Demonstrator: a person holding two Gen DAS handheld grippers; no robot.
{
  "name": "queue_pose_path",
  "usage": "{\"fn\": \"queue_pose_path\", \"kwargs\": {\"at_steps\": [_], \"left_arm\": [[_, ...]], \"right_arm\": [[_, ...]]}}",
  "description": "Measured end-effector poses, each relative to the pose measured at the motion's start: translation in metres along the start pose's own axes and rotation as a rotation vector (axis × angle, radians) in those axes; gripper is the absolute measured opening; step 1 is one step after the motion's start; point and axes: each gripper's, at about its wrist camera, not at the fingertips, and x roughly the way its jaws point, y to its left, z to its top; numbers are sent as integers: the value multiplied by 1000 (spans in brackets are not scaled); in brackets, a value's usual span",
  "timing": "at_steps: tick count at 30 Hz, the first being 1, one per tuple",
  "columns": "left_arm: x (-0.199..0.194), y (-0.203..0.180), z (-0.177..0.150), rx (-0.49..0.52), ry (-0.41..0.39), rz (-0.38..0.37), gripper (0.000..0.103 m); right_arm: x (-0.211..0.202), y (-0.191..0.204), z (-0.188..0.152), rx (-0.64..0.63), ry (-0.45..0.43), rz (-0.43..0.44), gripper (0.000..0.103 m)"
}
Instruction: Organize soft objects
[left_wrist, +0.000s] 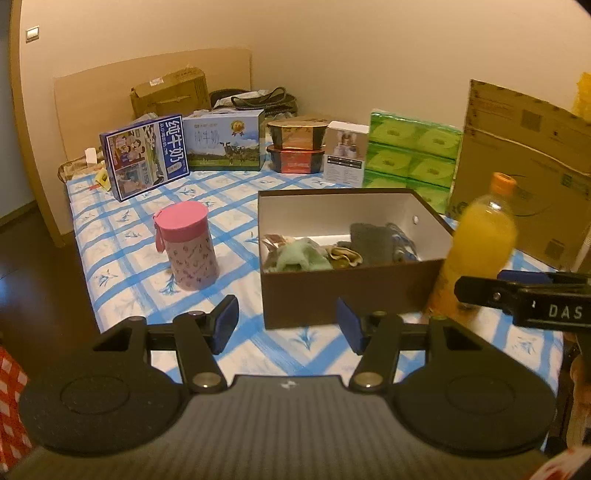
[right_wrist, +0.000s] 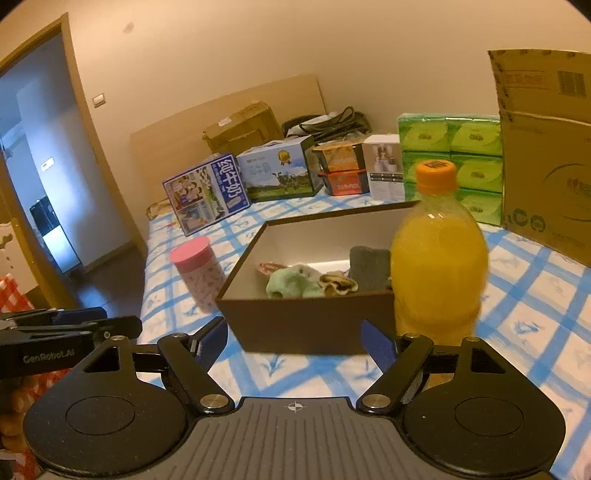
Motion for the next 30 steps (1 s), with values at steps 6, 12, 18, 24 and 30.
{"fn": "queue_pose_path", "kwargs": {"at_steps": [6,12,18,24,30], "left_arm": [[-42,-17,-29,12,-17,3,58],[-71,-35,-58,38,-20,-5,60],[-90,-47,-84,33,1,-20,62],[-107,-55,-106,38,9,-25,67],[-122,-66,-125,43,30,-32,71]], "right_arm": [[-35,-2,-25,9,11,7,80],[-60,6,-52,-18,36,-44,81],[-82,8,-75,-30,60,-87,82],[-109,0,-94,25,52,-60,82],[-131,3,-108,11,59,-69,82]]}}
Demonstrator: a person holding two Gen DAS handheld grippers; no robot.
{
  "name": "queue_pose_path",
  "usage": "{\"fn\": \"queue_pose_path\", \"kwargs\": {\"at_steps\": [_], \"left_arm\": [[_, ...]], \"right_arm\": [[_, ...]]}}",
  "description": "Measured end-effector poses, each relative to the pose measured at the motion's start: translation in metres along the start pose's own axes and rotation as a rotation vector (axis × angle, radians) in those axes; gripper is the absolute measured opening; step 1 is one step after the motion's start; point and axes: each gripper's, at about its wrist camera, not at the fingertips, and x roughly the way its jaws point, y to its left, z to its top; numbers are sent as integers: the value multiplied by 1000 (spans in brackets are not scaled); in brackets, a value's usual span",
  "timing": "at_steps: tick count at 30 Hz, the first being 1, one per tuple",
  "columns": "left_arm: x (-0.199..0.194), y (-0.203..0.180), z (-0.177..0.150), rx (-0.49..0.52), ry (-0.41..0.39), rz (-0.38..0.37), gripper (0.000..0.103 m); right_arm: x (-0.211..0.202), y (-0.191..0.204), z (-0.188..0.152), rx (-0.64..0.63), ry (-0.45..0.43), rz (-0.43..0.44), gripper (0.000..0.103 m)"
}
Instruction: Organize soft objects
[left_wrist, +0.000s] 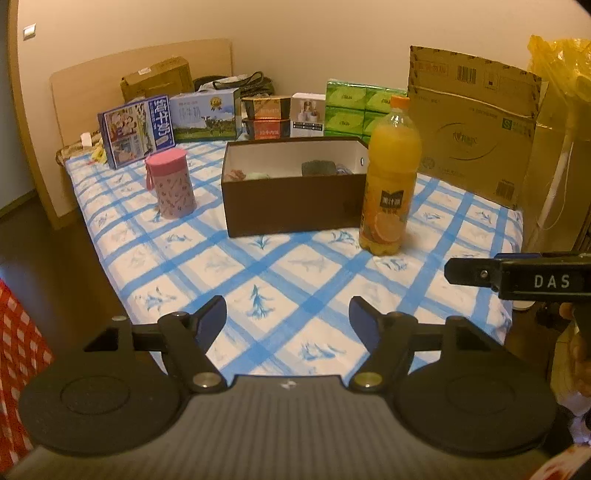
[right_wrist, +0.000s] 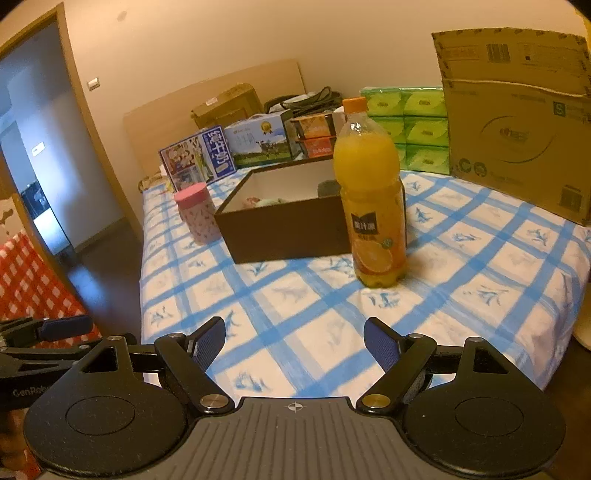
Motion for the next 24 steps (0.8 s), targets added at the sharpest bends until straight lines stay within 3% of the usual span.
{"fn": "queue_pose_path", "kwargs": {"at_steps": [7,24], "left_arm": [[-13,-6,-22,-33,35,-4,71],[-10,-28,-57,-30,139,-27,71]], "right_arm": [[-16,8,-22,-74,31,-17,82],[-15,-7,-68,-21,161,-48,82]]}}
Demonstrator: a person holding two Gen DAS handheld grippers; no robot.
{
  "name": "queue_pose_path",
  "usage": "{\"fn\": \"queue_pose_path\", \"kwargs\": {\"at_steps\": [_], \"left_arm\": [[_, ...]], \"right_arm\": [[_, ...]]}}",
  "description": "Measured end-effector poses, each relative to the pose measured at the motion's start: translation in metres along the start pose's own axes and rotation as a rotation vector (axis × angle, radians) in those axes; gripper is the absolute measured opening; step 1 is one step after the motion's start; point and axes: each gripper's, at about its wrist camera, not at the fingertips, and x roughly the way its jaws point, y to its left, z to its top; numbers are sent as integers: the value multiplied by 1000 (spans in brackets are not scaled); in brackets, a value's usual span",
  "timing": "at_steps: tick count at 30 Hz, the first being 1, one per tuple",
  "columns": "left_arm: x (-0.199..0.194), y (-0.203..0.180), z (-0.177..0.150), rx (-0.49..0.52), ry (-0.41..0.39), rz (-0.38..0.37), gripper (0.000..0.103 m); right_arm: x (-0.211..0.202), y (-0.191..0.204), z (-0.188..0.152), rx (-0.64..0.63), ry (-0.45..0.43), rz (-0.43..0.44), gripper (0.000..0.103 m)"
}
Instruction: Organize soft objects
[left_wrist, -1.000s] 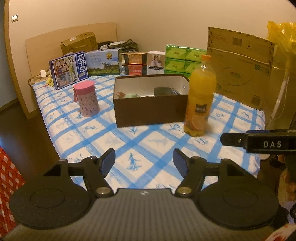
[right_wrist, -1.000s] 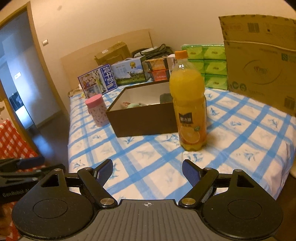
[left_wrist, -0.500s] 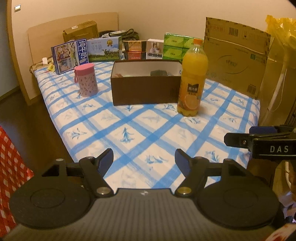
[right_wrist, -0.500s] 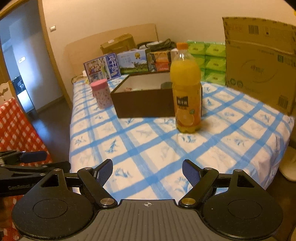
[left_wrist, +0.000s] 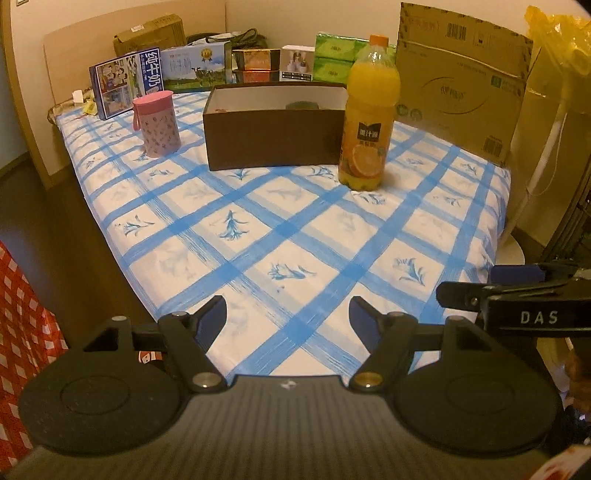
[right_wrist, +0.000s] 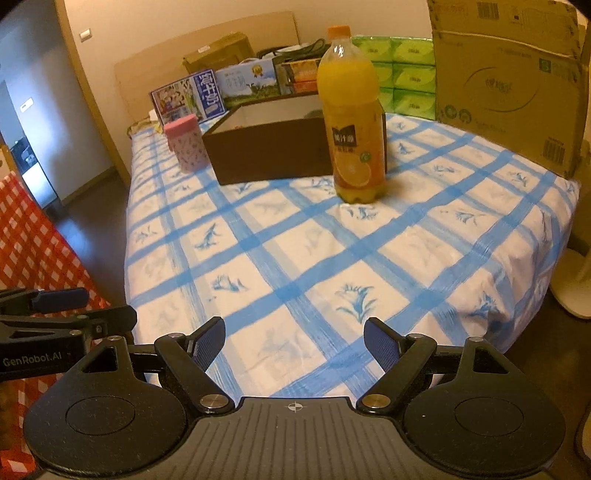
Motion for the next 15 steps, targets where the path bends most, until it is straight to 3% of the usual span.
{"fn": "queue_pose_path", "kwargs": {"at_steps": [15], "left_arm": [[8,-4,-2,4,21,3,71]], "right_arm": [[7,-1,-2,1,22,6,82]]}}
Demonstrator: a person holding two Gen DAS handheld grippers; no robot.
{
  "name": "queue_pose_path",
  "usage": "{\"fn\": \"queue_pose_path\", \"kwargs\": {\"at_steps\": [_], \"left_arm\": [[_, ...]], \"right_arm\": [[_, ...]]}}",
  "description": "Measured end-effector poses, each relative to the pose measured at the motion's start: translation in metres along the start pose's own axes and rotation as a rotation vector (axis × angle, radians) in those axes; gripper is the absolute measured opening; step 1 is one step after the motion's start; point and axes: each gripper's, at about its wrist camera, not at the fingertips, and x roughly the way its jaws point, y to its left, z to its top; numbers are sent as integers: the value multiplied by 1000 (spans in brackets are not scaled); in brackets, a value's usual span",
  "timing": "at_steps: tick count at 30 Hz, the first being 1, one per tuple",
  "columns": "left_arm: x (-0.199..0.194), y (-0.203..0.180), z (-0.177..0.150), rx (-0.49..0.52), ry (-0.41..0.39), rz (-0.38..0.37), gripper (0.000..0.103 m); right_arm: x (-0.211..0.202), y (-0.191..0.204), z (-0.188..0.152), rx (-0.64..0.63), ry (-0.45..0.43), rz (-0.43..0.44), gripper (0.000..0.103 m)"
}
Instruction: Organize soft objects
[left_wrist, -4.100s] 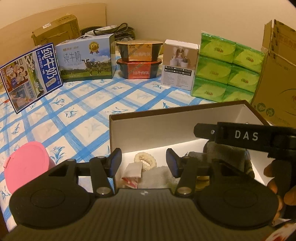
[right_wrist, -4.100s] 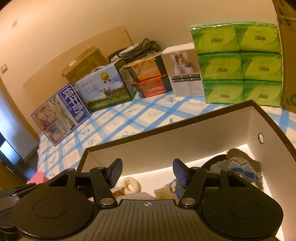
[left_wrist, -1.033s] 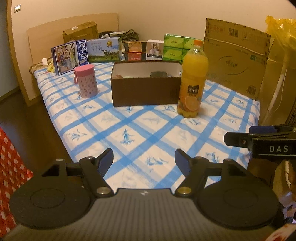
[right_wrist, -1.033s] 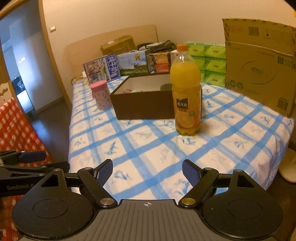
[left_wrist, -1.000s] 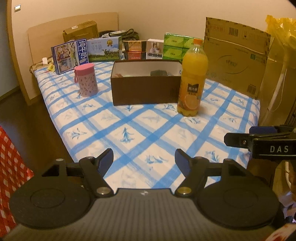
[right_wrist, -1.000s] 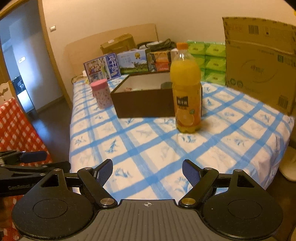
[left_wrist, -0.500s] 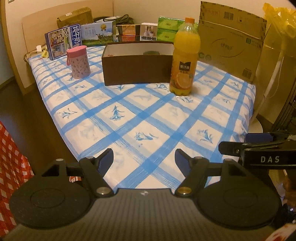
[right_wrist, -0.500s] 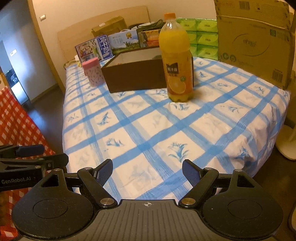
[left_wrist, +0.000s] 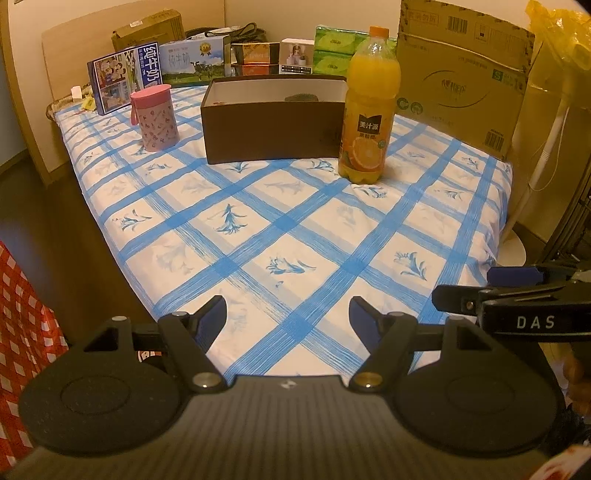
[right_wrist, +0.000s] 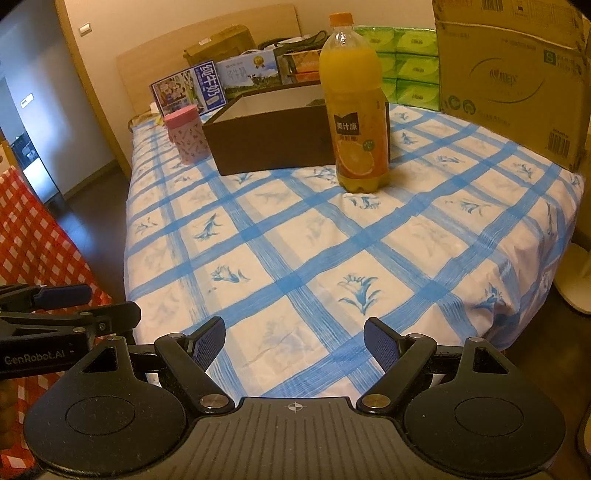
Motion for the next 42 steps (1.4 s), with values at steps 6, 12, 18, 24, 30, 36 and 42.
{"fn": "queue_pose_path", "kwargs": {"at_steps": [6,12,18,24,30,36,42], "left_arm": [[1,0,0,-1,3,-4,71],[1,0,0,-2,2,-9,71],[1,0,0,-2,1,-9,71],[1,0,1,-2,2,-9,71],[1,0,1,-3,4,-10,71],[1,0,1,-4,5,-11,71],[1,0,1,-5,5,-12,71]], "right_arm": [[0,0,0,0,0,-1,82],[0,-1,0,0,-2,-1,82],[0,-1,0,1,-2,-1,82],[0,0,0,0,-2,-1,82],[0,-1,0,0,-2,0,82],[0,-1,0,0,-2,-1,82],[0,-1,0,1,-1,-1,82]]}}
